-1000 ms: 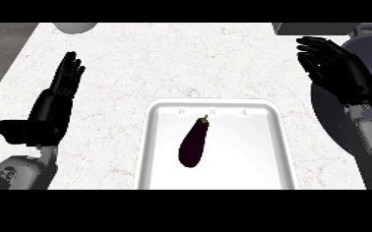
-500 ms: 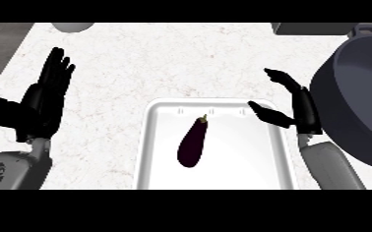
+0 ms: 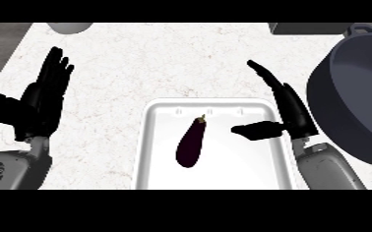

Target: Pick the eggplant from the tray and place it in the pot

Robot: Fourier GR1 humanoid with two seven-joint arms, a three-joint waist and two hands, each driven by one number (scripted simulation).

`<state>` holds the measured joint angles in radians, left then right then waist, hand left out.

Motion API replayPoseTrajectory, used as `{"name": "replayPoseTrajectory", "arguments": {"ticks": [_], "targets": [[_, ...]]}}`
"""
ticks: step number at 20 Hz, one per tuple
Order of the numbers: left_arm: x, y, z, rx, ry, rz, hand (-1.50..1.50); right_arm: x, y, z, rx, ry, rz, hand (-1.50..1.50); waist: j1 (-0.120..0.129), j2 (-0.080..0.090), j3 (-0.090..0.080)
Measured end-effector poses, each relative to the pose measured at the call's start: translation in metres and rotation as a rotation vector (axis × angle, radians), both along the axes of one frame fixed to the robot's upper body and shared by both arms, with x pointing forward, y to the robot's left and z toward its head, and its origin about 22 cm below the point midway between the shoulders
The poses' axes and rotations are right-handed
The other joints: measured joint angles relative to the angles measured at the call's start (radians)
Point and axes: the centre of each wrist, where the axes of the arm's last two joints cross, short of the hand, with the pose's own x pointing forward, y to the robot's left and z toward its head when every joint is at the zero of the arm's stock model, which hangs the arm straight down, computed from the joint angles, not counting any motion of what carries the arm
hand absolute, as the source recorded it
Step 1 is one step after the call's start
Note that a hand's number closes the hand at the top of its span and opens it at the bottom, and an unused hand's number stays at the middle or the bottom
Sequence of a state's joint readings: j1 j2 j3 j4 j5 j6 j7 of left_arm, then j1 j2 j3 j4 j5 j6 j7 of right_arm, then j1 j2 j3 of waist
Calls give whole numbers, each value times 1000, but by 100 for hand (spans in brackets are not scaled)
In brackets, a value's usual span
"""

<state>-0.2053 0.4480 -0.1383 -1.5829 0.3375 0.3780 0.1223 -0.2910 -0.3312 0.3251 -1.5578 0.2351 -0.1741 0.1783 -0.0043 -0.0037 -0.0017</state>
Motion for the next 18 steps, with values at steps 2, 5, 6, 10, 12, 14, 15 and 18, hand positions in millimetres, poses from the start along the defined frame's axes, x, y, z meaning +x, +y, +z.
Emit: {"name": "replayPoseTrajectory", "arguments": {"ticks": [2, 5, 6, 10, 12, 14, 15, 18], "targets": [[0, 2, 2, 2, -2, -4, 0, 1, 10, 12, -67, 82, 54, -150, 4, -1, -1], [4, 0, 5, -1, 2, -15, 0, 7, 26, 23, -185, 202, 128, -150, 12, 1, -1], [4, -1, 2, -2, 5, -16, 0, 8, 34, 27, -226, 238, 149, -150, 13, 2, -1], [5, -2, 2, -3, 6, -17, 0, 12, 64, 42, -365, 371, 217, -150, 15, 2, -1], [7, 2, 5, 1, 7, -14, 0, 12, 81, 46, -413, 430, 243, -150, 15, 3, 0], [8, 2, 4, 6, 3, -9, 0, 15, 97, 51, -443, 475, 258, -150, 14, 3, 0], [7, 4, 2, 4, 3, -10, 0, 20, 101, 52, -455, 494, 261, -150, 15, 4, 0], [7, 3, 7, 4, -1, -5, 0, 15, 116, 53, -459, 525, 270, -150, 11, 3, 1]]}}
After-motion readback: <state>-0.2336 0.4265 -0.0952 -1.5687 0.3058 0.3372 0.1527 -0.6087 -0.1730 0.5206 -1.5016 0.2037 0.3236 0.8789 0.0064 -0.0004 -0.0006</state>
